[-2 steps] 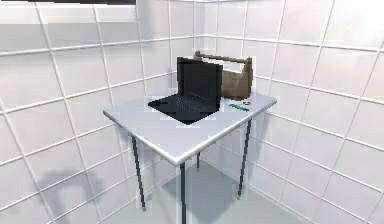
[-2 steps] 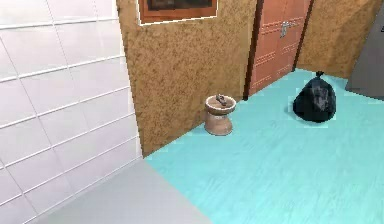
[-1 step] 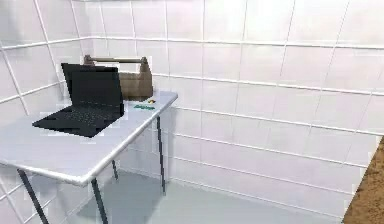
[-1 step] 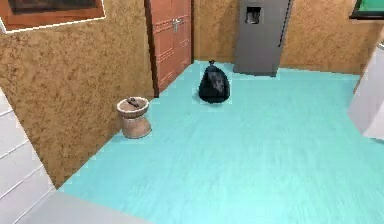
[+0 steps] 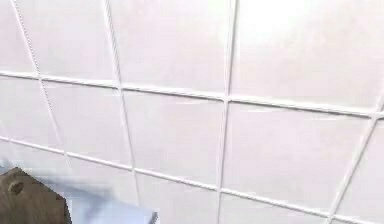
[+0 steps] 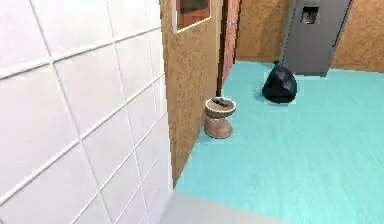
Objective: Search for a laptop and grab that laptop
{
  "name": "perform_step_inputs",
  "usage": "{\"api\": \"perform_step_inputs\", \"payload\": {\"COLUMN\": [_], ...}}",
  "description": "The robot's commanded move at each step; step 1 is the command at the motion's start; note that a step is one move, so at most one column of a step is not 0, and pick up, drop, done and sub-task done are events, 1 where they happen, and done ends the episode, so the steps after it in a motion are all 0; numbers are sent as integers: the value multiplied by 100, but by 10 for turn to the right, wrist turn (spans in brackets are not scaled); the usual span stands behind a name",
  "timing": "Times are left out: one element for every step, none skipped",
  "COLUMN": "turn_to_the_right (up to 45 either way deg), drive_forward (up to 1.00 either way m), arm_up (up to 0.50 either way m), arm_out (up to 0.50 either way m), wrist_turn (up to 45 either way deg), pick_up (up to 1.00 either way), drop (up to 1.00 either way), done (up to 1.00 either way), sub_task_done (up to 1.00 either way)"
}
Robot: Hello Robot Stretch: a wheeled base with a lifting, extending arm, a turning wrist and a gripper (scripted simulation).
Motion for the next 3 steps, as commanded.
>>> {"api": "perform_step_inputs", "payload": {"turn_to_the_right": [-450,-450,-450], "drive_forward": [0,0,0], "arm_up": [0,0,0], "arm_out": [0,0,0], "wrist_turn": [0,0,0], "pick_up": [0,0,0], "drop": [0,0,0], "done": [0,0,0], "sub_task_done": [0,0,0]}}
